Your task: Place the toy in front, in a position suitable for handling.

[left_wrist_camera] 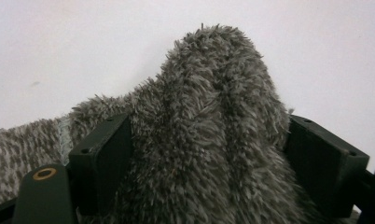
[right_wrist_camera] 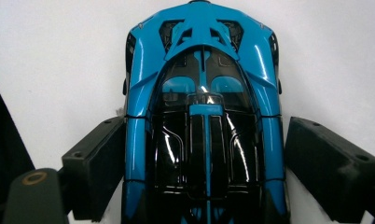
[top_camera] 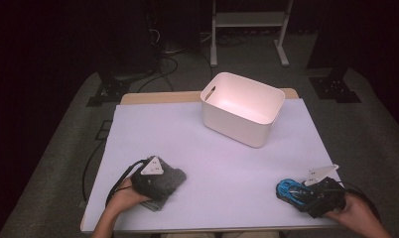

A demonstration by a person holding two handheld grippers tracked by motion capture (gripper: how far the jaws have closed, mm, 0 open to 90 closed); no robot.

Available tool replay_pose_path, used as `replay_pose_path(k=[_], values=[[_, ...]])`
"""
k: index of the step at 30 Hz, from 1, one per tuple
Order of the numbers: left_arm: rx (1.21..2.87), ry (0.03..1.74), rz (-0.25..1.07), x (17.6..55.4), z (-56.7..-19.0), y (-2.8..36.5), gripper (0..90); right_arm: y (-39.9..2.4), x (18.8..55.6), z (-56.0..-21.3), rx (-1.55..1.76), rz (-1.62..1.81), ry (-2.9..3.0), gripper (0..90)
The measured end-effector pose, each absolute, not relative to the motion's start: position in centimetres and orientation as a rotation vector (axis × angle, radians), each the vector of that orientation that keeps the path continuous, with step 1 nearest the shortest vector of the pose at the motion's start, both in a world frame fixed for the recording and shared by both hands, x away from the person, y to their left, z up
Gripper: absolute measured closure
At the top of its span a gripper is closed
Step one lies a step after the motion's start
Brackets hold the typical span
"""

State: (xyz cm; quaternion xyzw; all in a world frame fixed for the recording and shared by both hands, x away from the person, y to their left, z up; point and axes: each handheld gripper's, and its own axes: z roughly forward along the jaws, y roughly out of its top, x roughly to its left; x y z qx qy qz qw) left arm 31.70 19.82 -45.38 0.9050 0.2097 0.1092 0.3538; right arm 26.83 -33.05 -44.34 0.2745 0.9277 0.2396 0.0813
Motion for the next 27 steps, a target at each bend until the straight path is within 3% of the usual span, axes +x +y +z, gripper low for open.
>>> replay_pose_path(k=[11,13,16,27], values=[[2.333,0.541,0.283,31.71,-45.44,19.9,17.6,-33.37,26.48,-44.65,0.833,0.771,2.74,13.5],[2.333,0.542,0.282,31.71,-45.44,19.9,17.6,-33.23,26.57,-44.5,0.84,0.749,2.747,14.7],[2.332,0.544,0.281,31.69,-45.44,19.9,17.6,-32.88,26.67,-44.07,0.838,0.706,2.772,24.2],[2.334,0.541,0.284,31.68,-45.43,19.88,17.6,-32.9,26.68,-43.9,0.833,0.714,2.78,24.9]])
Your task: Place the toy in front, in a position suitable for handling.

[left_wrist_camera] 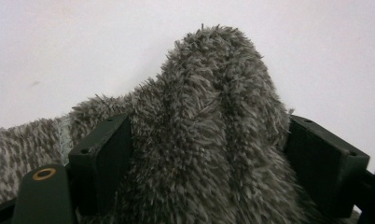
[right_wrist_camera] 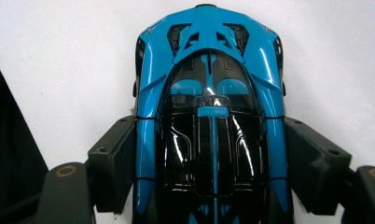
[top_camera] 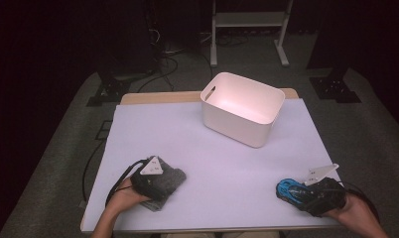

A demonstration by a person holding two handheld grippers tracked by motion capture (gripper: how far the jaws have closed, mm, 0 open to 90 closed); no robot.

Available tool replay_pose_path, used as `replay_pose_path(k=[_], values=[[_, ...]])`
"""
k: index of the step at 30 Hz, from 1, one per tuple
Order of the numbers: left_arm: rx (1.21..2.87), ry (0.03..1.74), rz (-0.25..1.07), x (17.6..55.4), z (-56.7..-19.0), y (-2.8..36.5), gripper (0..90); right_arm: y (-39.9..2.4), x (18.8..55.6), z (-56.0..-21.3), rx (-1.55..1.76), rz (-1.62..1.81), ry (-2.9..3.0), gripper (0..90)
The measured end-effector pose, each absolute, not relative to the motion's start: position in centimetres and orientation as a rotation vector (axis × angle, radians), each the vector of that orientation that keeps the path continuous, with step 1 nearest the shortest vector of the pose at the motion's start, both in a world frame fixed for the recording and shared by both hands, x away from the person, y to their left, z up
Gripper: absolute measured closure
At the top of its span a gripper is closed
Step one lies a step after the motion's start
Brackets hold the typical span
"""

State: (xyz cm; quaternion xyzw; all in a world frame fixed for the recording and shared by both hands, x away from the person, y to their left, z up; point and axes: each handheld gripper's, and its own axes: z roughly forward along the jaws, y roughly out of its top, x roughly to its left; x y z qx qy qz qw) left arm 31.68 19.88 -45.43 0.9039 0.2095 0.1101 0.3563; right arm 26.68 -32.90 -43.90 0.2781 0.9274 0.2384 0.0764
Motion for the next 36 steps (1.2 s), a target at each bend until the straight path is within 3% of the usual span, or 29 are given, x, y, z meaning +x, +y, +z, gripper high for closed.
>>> replay_pose_path(k=[23,36], values=[[2.34,0.535,0.289,31.7,-45.4,19.9,17.6,-32.0,26.9,-42.0,0.777,0.776,2.781,25.1],[2.337,0.534,0.291,31.7,-45.4,19.9,17.6,-24.0,28.9,-36.8,0.437,0.891,2.85,25.1]])
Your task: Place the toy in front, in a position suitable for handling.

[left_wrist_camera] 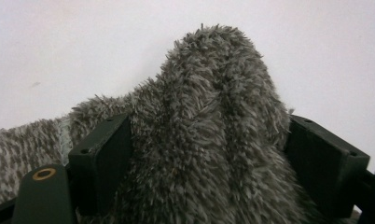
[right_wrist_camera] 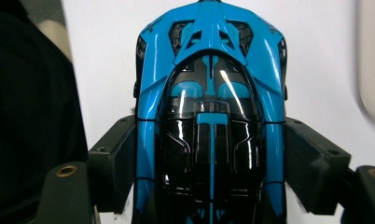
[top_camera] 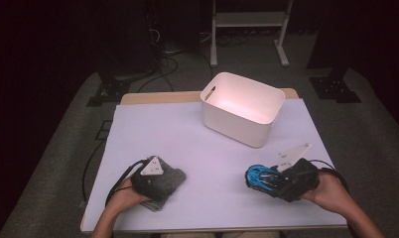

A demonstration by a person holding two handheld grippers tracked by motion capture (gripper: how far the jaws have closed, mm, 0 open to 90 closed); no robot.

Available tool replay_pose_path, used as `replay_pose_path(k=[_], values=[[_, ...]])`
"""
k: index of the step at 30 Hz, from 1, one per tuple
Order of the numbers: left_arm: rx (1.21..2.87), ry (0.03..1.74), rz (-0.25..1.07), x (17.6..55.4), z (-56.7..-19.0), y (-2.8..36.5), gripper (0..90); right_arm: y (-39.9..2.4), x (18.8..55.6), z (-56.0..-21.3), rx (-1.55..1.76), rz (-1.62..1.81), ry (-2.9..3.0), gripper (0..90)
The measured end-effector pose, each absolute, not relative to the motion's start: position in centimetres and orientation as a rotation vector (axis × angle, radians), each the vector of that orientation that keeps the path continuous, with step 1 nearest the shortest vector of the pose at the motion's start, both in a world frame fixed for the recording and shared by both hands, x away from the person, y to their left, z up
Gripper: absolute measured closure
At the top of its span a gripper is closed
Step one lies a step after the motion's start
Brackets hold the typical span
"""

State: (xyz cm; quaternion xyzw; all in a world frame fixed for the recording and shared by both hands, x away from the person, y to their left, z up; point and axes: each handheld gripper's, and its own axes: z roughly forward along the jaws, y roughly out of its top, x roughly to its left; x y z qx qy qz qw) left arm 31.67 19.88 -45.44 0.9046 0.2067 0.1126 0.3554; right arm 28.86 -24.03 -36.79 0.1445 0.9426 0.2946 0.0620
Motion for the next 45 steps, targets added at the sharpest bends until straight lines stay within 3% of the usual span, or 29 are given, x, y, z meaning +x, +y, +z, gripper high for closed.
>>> replay_pose_path(k=[9,21,29,34,45], values=[[2.335,0.53,0.287,31.7,-45.5,19.9,17.6,-14.8,31.0,-37.8,0.17,0.84,2.978,26.6],[2.335,0.522,0.281,31.7,-45.5,20.0,17.6,-8.9,31.8,-42.5,0.022,0.702,3.075,26.6],[2.334,0.523,0.28,31.7,-45.5,20.0,17.6,-9.2,32.1,-43.6,0.058,0.817,3.069,25.1],[2.332,0.523,0.277,31.8,-45.5,20.1,17.6,-9.9,32.5,-43.7,0.149,0.934,3.094,18.8],[2.333,0.524,0.271,31.8,-45.5,20.1,17.5,-12.7,31.9,-42.4,0.201,1.006,3.035,17.0]])
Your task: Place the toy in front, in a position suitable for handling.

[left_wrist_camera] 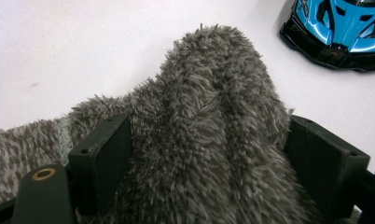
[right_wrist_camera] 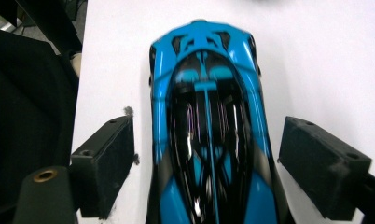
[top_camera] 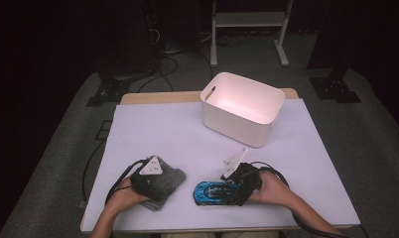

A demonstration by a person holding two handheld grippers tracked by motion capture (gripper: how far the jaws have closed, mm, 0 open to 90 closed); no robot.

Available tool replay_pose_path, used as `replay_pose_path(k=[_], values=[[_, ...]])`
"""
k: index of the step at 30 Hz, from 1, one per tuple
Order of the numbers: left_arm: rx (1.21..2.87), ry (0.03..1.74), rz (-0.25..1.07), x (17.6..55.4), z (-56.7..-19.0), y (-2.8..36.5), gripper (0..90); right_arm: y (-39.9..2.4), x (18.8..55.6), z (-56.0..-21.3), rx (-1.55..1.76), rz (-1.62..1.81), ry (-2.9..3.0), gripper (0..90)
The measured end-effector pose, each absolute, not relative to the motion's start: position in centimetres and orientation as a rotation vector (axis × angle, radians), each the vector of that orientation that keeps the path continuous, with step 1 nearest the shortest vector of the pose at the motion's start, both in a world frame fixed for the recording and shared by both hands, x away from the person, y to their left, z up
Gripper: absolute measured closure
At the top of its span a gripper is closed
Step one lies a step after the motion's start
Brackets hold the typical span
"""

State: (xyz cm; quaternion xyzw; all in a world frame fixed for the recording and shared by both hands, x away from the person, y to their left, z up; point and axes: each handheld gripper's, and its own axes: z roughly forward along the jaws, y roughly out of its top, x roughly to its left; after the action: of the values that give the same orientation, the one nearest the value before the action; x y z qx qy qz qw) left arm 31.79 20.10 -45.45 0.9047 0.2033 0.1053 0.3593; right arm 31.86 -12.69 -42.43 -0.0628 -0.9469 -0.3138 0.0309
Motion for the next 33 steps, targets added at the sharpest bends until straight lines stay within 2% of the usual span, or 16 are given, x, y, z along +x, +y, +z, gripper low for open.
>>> replay_pose_path(k=[11,26,33], values=[[2.319,0.53,0.259,31.9,-45.5,20.2,17.5,-16.1,31.1,-43.5,-0.276,-1.012,-2.927,16.3],[2.313,0.526,0.287,31.8,-44.3,19.7,17.6,-17.0,30.1,-45.4,-0.274,-1.084,-2.977,15.9],[2.287,0.499,0.301,31.8,-43.0,19.3,24.0,-17.4,30.1,-45.8,-0.255,-1.14,-2.968,16.2]])
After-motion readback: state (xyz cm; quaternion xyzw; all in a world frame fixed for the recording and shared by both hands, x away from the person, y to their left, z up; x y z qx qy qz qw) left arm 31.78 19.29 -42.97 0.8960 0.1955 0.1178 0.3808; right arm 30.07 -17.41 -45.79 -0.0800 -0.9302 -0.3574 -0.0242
